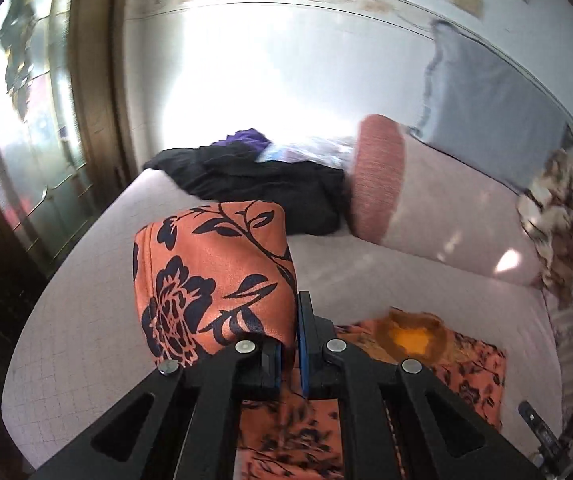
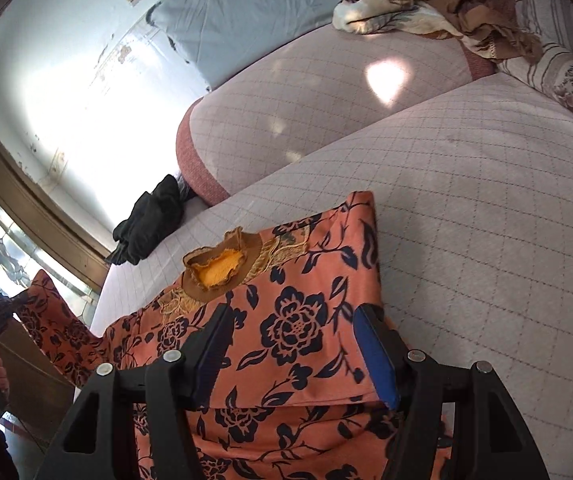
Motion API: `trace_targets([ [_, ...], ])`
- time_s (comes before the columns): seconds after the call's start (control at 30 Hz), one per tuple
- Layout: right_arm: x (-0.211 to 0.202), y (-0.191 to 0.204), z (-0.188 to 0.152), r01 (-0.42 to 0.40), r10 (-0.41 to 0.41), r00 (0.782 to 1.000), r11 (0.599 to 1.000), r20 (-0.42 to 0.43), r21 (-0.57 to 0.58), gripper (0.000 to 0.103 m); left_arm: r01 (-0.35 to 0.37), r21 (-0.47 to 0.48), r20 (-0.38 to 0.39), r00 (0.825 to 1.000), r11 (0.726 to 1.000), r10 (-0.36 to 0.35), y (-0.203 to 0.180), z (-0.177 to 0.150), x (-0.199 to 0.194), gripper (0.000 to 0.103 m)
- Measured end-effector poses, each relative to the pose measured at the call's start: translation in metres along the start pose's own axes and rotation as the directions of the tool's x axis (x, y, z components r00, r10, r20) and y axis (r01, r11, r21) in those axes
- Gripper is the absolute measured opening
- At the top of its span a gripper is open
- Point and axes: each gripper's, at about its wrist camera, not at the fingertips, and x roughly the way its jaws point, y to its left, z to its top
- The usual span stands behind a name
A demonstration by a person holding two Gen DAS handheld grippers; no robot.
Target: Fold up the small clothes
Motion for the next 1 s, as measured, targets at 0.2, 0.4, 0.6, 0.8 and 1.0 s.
trace_targets([
  [0.2, -0.025, -0.046, 0.018, 0.019, -0.025, 0.998, 0.993, 0.056, 0.114, 0.067, 0.194, 0.216, -0.159, 0.974, 0.957, -0.161, -0.166, -0.041, 0.0, 0.041],
  [0.4, -0.033, -0.067, 0.028, 0.005, -0.018, 0.997, 0.984, 0.071, 0.178, 0.067, 0.239, 0.34, -0.097, 0.971, 0.909, -0.218, -0.205, -0.07, -0.022, 0.073],
  [0.6, -0.014, -0.045, 0.024, -0.047, 0.044, 0.999, 0.991, 0.023, 0.129, 0.067, -0.003, 0.292, -0.047, 0.999, 0.957, 0.017, -0.132, -0.067, 0.019, 0.078],
  [0.8, 0.018, 0.018, 0.005, -0.12, 0.116, 0.988, 0.992, -0.098, -0.04, 0.067, -0.335, 0.208, -0.122, 0.923, 0.919, 0.364, -0.037, -0.123, 0.098, 0.078],
  [1.0, 0.063, 0.102, -0.023, 0.069, -0.115, 0.99, 0.902, -0.084, -0.427, 0.067, -0.349, 0.156, -0.163, 0.914, 0.924, 0.372, 0.001, -0.168, 0.139, 0.079],
])
